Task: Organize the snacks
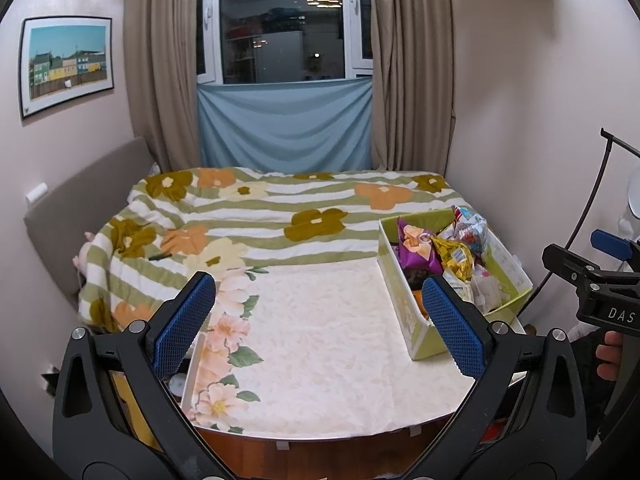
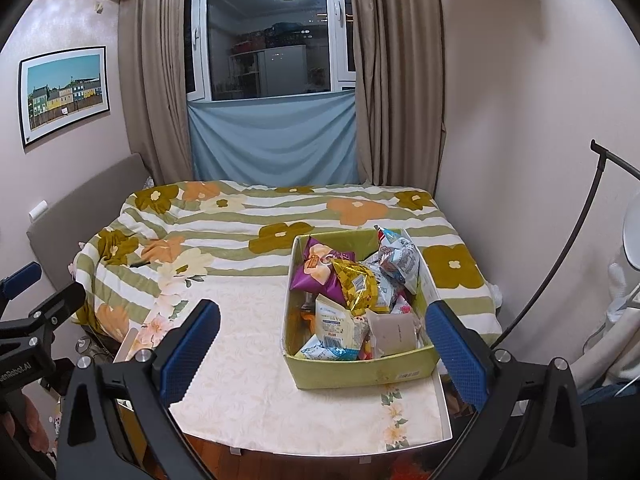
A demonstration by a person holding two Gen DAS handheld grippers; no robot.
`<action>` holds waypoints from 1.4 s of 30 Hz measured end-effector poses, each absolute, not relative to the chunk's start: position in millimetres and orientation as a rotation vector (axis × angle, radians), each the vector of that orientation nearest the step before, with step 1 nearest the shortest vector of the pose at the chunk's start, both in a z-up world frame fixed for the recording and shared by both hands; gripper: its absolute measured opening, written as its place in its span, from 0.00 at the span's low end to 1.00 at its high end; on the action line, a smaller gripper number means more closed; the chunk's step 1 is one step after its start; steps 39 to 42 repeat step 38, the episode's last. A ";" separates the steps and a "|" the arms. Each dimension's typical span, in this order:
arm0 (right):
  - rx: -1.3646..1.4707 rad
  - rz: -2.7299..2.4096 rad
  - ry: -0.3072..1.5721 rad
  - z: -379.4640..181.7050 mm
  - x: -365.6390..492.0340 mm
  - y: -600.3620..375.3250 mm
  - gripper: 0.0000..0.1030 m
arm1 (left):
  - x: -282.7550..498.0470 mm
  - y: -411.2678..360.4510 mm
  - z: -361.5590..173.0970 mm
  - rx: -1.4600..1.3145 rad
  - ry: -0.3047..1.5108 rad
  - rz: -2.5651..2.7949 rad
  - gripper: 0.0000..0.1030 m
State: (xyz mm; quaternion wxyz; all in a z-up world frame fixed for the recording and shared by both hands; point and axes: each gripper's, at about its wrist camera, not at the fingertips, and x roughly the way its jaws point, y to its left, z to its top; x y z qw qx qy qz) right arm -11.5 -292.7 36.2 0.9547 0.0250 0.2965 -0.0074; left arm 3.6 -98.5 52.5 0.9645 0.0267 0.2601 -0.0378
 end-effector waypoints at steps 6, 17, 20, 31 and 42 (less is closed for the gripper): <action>0.051 -0.016 0.603 36.5 -11.5 -292.8 0.99 | 8.2 -93.4 53.2 0.052 0.519 -0.066 0.99; 0.051 -0.016 0.603 36.6 -9.4 -294.1 0.99 | 10.8 -93.7 54.8 0.053 0.504 -0.069 0.99; 0.051 -0.017 0.604 36.9 -9.2 -294.0 0.99 | 12.9 -91.8 56.9 0.051 0.493 -0.069 1.00; 0.053 -0.017 0.602 36.4 -5.4 -295.4 0.99 | 10.2 -91.8 58.9 0.038 0.484 -0.037 1.00; 0.057 -0.015 0.596 36.4 -1.1 -294.2 0.99 | 5.7 -88.1 60.1 0.025 0.467 -0.050 0.99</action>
